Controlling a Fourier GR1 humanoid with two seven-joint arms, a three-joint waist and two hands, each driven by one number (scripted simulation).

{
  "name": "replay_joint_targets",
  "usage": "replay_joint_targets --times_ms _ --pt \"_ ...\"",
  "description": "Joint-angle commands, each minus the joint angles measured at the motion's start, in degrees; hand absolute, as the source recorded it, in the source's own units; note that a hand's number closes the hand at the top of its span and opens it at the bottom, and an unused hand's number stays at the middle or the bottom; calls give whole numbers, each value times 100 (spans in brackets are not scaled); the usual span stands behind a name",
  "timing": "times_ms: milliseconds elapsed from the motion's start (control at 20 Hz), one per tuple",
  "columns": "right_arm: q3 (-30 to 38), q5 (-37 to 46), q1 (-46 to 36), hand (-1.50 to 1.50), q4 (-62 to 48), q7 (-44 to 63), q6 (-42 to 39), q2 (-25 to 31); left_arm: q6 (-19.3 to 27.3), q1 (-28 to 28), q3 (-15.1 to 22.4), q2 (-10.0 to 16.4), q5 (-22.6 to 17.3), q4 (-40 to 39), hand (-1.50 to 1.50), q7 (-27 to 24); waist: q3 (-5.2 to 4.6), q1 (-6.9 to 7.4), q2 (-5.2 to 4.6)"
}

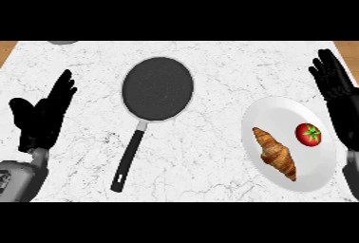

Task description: Pick the tomato from the plate and place it in the pan

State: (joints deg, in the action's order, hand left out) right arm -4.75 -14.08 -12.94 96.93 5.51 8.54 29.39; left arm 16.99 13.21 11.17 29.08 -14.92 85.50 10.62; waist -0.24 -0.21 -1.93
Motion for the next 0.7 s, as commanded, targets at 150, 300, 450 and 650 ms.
replay_joint_targets --times_ms 150,300,450,650 --pt "1229 -565 -299 -150 -1248 -76 372 -217 4 -537 372 32 595 137 0 -183 35 115 173" --pt "504 1224 438 -150 -1659 335 179 1362 -44 -683 405 48 562 15 0 -221 -71 85 -2" --pt "2007 81 816 -150 -2094 905 2031 45 19 -1183 439 87 620 163 0 -368 23 -110 232" --pt "1614 406 1967 -150 -1121 1519 1467 616 -60 -1477 368 117 604 303 0 -434 14 -107 234"
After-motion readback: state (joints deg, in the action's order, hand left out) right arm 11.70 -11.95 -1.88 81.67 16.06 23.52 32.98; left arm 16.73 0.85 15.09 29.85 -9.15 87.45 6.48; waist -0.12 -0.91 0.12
